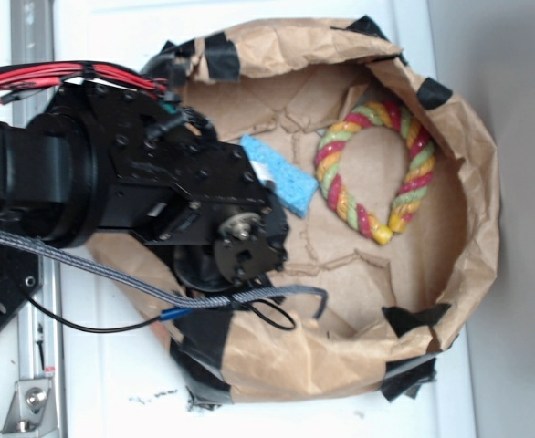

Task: Grab the pink bunny.

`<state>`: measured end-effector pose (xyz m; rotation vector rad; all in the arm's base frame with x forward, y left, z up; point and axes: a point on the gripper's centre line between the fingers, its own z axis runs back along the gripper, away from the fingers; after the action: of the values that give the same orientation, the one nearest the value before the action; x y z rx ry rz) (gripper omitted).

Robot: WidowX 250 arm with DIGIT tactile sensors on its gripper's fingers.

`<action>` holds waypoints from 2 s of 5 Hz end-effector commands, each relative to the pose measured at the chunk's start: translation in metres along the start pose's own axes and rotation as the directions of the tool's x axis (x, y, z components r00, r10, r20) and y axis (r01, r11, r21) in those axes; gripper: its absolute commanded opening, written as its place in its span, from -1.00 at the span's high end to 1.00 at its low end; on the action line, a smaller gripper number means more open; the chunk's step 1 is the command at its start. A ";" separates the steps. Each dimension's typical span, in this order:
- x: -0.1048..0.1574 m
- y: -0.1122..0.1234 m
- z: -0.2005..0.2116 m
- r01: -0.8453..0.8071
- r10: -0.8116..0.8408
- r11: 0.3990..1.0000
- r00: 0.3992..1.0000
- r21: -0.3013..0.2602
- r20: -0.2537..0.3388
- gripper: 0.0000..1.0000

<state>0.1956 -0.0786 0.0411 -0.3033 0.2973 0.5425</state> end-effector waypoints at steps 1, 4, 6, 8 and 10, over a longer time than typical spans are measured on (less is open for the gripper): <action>0.054 -0.006 0.049 0.062 -0.069 0.997 0.986 0.053 0.155 1.00; 0.060 -0.021 0.103 -0.040 0.002 0.993 0.942 0.107 0.336 -1.00; 0.026 -0.018 0.076 -0.280 0.265 0.953 0.956 0.118 0.125 -1.00; 0.012 -0.036 0.036 -0.222 0.232 0.955 0.972 0.196 -0.027 -1.00; -0.036 -0.001 0.008 -0.212 0.269 0.934 0.947 0.287 -0.178 -0.70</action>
<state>0.1799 -0.0911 0.0297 -0.0647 0.6202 0.7380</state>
